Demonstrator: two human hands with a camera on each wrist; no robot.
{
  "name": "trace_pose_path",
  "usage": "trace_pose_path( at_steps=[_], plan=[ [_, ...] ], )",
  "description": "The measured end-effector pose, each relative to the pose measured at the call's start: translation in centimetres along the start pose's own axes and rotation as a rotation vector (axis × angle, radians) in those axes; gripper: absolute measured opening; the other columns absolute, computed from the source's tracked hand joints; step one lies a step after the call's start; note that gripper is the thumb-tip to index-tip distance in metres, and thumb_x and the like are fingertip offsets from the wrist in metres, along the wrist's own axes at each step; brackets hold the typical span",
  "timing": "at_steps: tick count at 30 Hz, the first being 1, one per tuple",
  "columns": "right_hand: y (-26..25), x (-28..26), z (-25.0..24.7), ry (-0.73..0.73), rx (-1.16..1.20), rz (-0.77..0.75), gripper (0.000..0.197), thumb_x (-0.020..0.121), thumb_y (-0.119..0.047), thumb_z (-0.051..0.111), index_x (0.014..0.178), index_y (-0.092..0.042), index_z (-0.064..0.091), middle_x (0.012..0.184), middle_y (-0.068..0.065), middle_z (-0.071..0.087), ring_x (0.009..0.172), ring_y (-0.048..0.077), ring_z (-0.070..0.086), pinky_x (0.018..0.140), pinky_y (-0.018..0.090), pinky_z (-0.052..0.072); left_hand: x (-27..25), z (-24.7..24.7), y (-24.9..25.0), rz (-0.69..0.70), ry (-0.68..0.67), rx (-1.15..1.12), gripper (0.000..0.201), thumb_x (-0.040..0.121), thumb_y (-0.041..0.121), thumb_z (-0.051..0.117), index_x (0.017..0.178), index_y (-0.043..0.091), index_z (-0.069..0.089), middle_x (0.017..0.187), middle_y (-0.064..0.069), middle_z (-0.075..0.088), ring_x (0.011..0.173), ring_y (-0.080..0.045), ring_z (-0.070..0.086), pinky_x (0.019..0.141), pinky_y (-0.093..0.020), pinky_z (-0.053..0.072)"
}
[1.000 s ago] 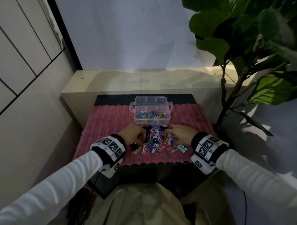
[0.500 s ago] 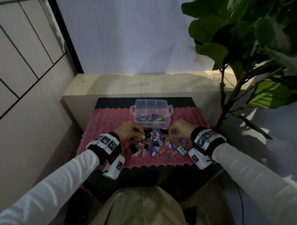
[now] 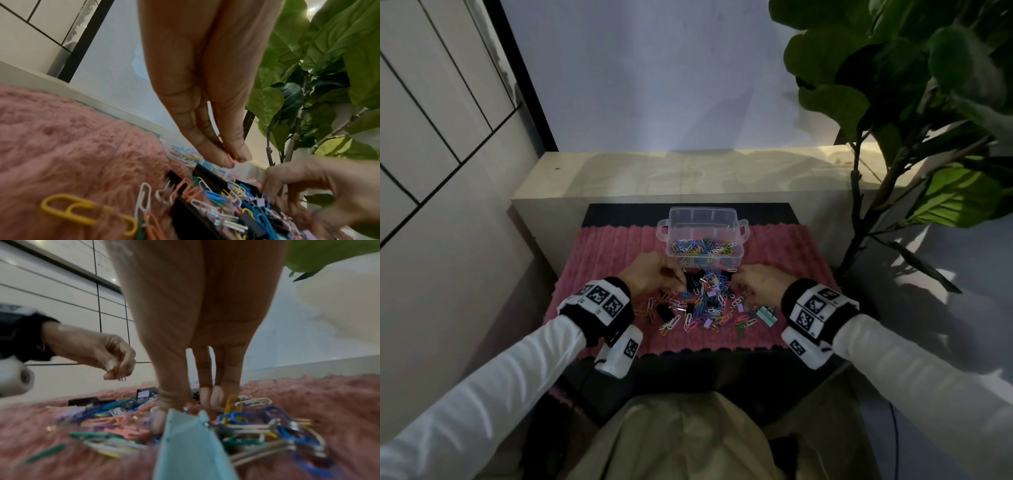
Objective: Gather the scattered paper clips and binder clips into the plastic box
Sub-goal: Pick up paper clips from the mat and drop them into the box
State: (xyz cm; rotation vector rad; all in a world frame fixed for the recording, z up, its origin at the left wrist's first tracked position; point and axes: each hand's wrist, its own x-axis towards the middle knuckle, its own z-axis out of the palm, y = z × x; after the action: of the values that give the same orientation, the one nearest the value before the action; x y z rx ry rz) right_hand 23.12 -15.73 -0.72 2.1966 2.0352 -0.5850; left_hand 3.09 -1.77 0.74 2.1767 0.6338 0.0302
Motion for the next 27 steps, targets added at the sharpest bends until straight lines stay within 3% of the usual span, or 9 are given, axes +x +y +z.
trace_pose_path(
  at_steps=[5, 8, 11, 16, 19, 21, 24, 27],
  plan=[
    [-0.2, -0.3, 0.5, -0.081, -0.042, -0.054, 0.057, 0.072, -0.030, 0.074, 0.121, -0.017, 0.047, 0.115, 0.006, 0.047, 0.107, 0.022, 0.045, 0.081, 0.034, 0.041, -0.1, -0.2, 0.5, -0.002, -0.044, -0.175, 0.007, 0.079, 0.008, 0.066, 0.079, 0.015, 0.066, 0.074, 0.001, 0.065, 0.059, 0.004, 0.063, 0.063, -0.010, 0.052],
    [-0.2, -0.5, 0.8, -0.075, 0.075, -0.063, 0.043, 0.073, -0.019, 0.074, 0.110, -0.013, 0.053, 0.100, 0.003, 0.048, 0.093, 0.020, 0.049, 0.078, 0.036, 0.045, -0.1, 0.5, 0.7, -0.001, -0.073, -0.147, 0.005, 0.079, 0.010, 0.067, 0.083, 0.013, 0.066, 0.078, 0.000, 0.066, 0.062, 0.003, 0.063, 0.065, -0.011, 0.052],
    [0.2, -0.4, 0.8, -0.043, 0.168, -0.077, 0.020, 0.074, -0.006, 0.071, 0.090, -0.010, 0.060, 0.083, -0.001, 0.052, 0.071, 0.012, 0.049, 0.066, 0.028, 0.044, -0.3, 1.2, 0.9, 0.018, -0.084, -0.091, 0.009, 0.078, 0.012, 0.068, 0.087, 0.010, 0.068, 0.079, 0.003, 0.067, 0.063, 0.006, 0.061, 0.063, -0.007, 0.049],
    [1.5, 0.4, -0.5, 0.008, 0.161, -0.050, 0.010, 0.074, -0.008, 0.072, 0.083, -0.008, 0.068, 0.077, 0.003, 0.065, 0.068, 0.009, 0.055, 0.061, 0.018, 0.041, -0.4, 0.7, 0.4, 0.004, -0.071, -0.119, 0.007, 0.078, 0.011, 0.068, 0.081, 0.017, 0.066, 0.076, 0.004, 0.066, 0.063, 0.002, 0.062, 0.068, -0.012, 0.051],
    [2.9, 0.3, -1.4, 0.063, 0.415, 0.020, 0.010, 0.071, -0.009, 0.076, 0.077, -0.012, 0.069, 0.063, -0.008, 0.062, 0.053, -0.004, 0.057, 0.059, 0.013, 0.043, -0.7, -0.1, 0.3, 0.005, -0.068, -0.156, 0.008, 0.080, 0.008, 0.066, 0.080, 0.016, 0.065, 0.075, 0.002, 0.065, 0.060, 0.003, 0.062, 0.066, -0.012, 0.052],
    [3.6, 0.0, -2.1, 0.095, 0.660, 0.028, 0.014, 0.070, -0.005, 0.076, 0.071, -0.015, 0.067, 0.058, -0.010, 0.066, 0.052, -0.003, 0.061, 0.059, 0.015, 0.049, -0.8, -0.8, 0.3, 0.003, -0.064, -0.203, 0.008, 0.081, 0.004, 0.063, 0.082, 0.011, 0.065, 0.076, 0.000, 0.065, 0.060, 0.004, 0.062, 0.063, -0.010, 0.052],
    [3.9, -0.2, -3.5, 0.131, 0.774, -0.005, 0.013, 0.071, -0.004, 0.075, 0.074, -0.014, 0.067, 0.065, -0.006, 0.069, 0.058, 0.005, 0.065, 0.061, 0.017, 0.053, -0.3, -1.8, 0.5, 0.000, -0.050, -0.240, 0.010, 0.080, 0.002, 0.062, 0.079, 0.012, 0.065, 0.071, 0.004, 0.067, 0.060, 0.002, 0.064, 0.062, -0.009, 0.052],
    [3.4, 0.4, -5.7, 0.211, 0.780, -0.034, 0.014, 0.072, -0.003, 0.074, 0.075, -0.013, 0.065, 0.074, 0.002, 0.067, 0.061, 0.000, 0.064, 0.063, 0.014, 0.052, 0.6, -2.6, 0.8, 0.004, -0.019, -0.285, 0.013, 0.080, 0.001, 0.062, 0.076, 0.013, 0.065, 0.060, 0.010, 0.069, 0.059, 0.000, 0.064, 0.061, -0.009, 0.052]
  ],
)
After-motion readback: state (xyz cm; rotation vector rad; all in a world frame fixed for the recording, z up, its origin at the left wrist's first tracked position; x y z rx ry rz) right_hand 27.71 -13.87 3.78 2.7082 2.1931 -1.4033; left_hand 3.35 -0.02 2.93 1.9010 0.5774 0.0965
